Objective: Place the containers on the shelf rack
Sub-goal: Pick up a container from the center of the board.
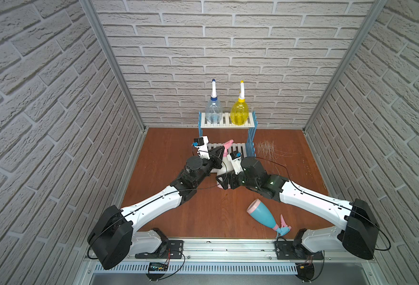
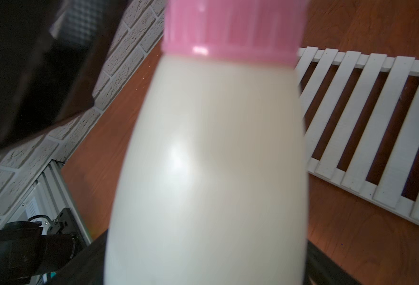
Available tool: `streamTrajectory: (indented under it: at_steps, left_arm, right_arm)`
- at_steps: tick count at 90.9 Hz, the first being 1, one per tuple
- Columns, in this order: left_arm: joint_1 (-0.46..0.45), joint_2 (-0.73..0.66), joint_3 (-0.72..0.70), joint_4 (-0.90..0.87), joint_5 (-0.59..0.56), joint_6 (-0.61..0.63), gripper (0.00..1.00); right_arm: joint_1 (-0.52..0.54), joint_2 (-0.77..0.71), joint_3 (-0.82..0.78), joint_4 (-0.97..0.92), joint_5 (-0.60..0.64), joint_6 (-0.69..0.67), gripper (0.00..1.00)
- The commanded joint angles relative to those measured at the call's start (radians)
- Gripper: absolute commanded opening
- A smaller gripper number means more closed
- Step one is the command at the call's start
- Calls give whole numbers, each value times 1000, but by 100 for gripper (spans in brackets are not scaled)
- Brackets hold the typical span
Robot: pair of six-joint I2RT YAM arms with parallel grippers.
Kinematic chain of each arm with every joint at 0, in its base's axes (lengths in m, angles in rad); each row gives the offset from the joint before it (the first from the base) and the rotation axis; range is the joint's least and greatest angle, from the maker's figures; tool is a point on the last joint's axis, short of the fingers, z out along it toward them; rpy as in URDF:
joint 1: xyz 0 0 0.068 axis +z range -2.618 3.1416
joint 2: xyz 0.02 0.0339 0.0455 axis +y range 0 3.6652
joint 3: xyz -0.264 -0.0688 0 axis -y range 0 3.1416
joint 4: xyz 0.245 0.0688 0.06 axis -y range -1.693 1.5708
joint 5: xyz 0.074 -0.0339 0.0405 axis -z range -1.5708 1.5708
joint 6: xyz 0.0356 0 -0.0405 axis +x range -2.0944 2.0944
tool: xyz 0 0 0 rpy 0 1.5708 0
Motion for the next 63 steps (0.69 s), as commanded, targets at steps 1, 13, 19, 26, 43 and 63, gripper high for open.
streamTrajectory:
  at_steps: [1, 13, 19, 26, 43, 63]
  left_arm:
    - [1, -85, -69, 232, -180, -36, 0]
    - [-19, -162, -145, 400, -365, -51, 0]
    - [-36, -194, -177, 467, -478, -67, 0]
    - [-61, -217, -218, 545, -571, -67, 0]
    - [-114, -233, -248, 606, -688, -45, 0]
    - [-153, -228, -273, 709, -789, -39, 0]
  right_arm:
    - [-7, -15, 24, 57, 11, 225, 99]
    - [-39, 12, 22, 159, -23, 461, 99]
    - [-72, 40, 23, 229, -106, 561, 99]
    - [-89, 90, 54, 275, -174, 641, 100]
    - [-55, 228, 211, 188, -274, 559, 100]
    - [19, 335, 247, 164, -264, 496, 99]
